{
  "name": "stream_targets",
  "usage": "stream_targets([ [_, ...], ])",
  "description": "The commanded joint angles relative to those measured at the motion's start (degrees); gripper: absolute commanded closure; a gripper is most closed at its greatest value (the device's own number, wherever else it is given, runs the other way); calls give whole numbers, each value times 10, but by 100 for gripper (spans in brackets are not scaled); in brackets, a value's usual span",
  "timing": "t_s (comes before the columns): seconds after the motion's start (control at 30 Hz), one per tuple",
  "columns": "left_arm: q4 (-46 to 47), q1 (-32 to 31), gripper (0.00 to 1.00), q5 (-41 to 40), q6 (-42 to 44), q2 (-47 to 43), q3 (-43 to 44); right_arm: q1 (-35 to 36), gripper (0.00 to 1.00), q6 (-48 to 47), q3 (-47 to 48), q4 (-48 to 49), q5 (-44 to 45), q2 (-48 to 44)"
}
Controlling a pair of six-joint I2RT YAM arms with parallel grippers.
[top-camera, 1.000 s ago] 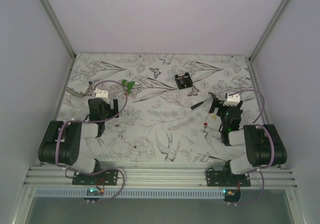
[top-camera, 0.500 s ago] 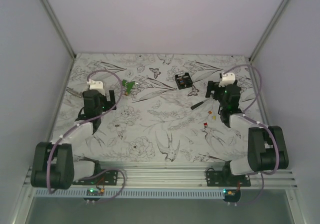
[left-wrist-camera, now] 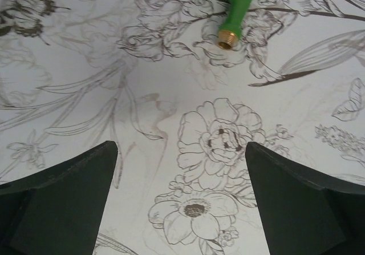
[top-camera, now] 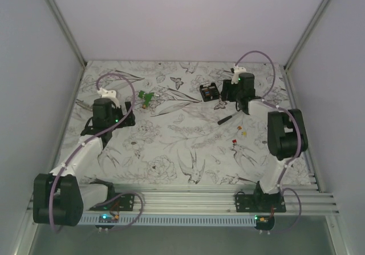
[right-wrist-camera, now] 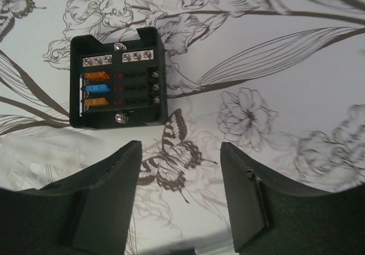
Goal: Snap on the fuse box
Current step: Pick up the fuse box base from the center of the board.
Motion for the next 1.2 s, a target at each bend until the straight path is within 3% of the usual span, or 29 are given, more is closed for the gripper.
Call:
stream_targets([
  [0.0, -39, 4, 0, 70, -17, 24, 33, 22, 40, 11, 80, -51, -22, 58],
  [0.43, -76, 4, 0, 121, -17, 55, 65, 37, 60, 8, 203, -105, 9, 160],
  [1.17, -86, 4, 0, 149, -11, 57, 71, 37, 73, 35, 272, -159, 36, 210],
])
